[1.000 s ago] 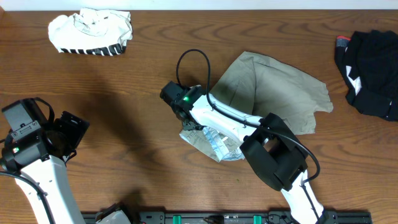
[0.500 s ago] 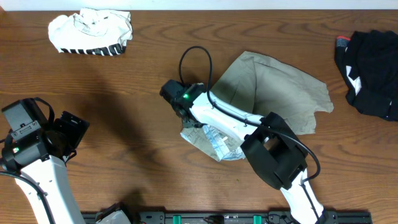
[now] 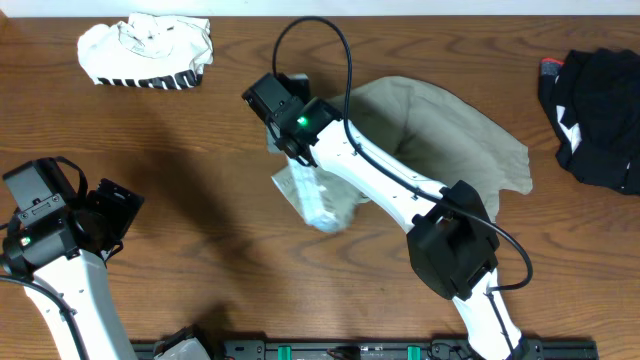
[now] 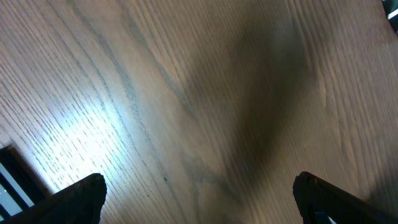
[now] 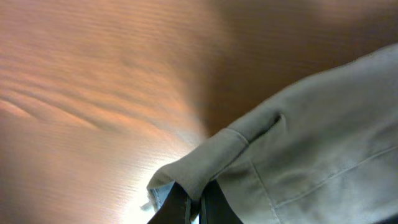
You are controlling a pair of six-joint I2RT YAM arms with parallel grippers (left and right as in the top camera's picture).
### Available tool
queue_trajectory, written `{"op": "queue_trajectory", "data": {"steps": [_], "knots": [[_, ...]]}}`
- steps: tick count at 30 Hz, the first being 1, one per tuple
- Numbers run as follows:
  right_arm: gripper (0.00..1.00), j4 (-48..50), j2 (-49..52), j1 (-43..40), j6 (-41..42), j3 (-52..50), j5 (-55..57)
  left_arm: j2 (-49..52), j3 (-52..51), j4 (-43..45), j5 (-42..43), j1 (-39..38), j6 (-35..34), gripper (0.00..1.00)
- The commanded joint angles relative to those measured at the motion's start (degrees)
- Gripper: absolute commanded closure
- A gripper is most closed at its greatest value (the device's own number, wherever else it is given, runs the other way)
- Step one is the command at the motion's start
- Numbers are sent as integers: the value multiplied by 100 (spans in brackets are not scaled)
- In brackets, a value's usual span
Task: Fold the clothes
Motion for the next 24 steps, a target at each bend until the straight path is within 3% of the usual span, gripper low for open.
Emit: {"op": "queue_trajectory", "data": {"steps": [1,7,13,15,16,17,19,20,22,24], "knots": [[99,533,50,-22,-238,144,-149,15,72,-24,-4,28,-31,2],[99,2411,50,-59,-782,144,-50,15,72,-122,-7,28,-31,2],[98,3119,258,-221,-710,144,-79,15,72,-116,-4,28,-31,2],[92,3235,444,-264,-713,144,-85,15,72,-114,-7,28,-31,2],[87,3252,533,-286,-713,144,-87,15,72,-114,-4,28,-31,2],[71,3259,608,-308,-717,144,-98,15,72,-114,-4,28,-31,2],[27,3233,706,-363,-931,144,-188,15,72,-116,-4,28,-31,2],[11,3178,706,-398,-1025,144,-216,15,72,-118,-4,28,-31,2],[1,3016,629,-485,-1196,146,-240,15,72,-118,-4,28,-31,2],[1,2815,468,-562,-1340,146,-236,15,72,-116,-4,28,-31,2]]}}
